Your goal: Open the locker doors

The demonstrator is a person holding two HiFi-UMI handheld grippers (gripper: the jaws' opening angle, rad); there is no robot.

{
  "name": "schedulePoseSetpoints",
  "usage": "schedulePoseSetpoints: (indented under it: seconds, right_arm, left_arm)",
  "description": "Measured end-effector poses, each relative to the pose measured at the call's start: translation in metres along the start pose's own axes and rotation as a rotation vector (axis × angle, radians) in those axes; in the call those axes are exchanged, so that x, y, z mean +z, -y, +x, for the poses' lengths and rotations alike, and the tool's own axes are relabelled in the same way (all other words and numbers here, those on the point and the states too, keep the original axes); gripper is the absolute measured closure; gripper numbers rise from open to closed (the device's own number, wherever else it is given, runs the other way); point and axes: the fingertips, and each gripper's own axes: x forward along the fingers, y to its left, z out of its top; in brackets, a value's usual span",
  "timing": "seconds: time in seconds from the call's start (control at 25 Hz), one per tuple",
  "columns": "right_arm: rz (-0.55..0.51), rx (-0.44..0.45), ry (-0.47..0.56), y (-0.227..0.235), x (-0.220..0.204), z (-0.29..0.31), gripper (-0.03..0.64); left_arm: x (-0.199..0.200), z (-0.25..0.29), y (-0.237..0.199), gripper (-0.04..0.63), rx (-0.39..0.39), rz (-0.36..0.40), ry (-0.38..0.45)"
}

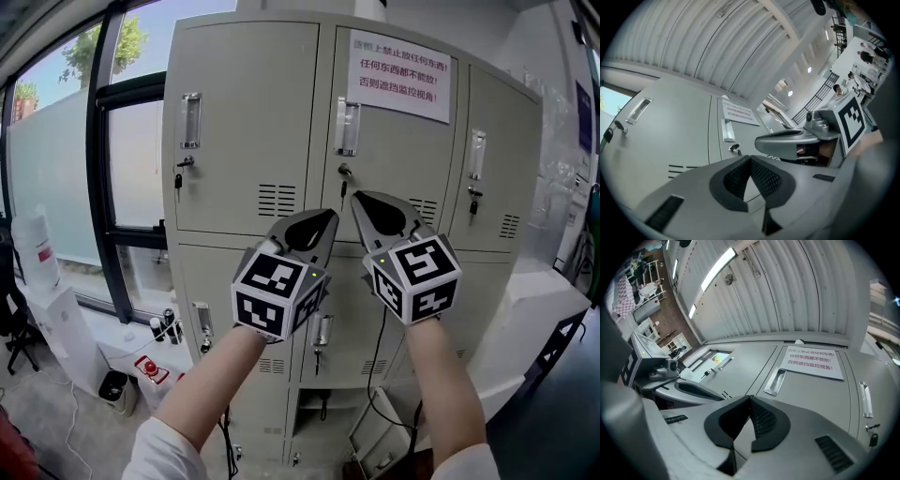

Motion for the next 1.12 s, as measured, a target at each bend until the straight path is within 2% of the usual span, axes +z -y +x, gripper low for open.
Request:
schedulePoseSetpoints:
  seconds: [0.12,0.28,0.36,0.52,0.64,0.88,1.12]
  right_arm:
    - [-0.02,-0.011,0.003,0.008,0.004,0.013,0.62]
    - [0.019,-0.083,0.013,0.033,0.012,0.032,0.62]
    - [0.062,-0.083,0.008,0.042,0.015,0.043,0.618]
    - [0.218,-0.076,0.037,0.064,0.026,0.06,0.588]
    - [0.249,-0.048,0.021,0.07,0.028,0.073,0.565]
    - [0.361,0.054,-0.068,0.064,0.026,0.1,0.497]
    - [0.361,0.045,-0.143,0.062,0.029,0.112,0.492]
  left_arm:
    - [0.013,0.008,-0.003,0.58,-0.006,0.045,-0.002]
    - [0.027,0.017,-0.01,0.58,-0.007,0.074,-0.001]
    - [0.034,0.019,-0.009,0.58,-0.015,0.108,-0.003]
    - [0.046,0.02,-0.01,0.58,-0.012,0.154,0.001]
    - [0.048,0.019,-0.017,0.58,0.008,0.148,-0.009]
    - [0.048,0.013,-0.039,0.58,0.065,0.083,-0.02]
    - [0.046,0.0,-0.048,0.58,0.08,0.086,-0.025]
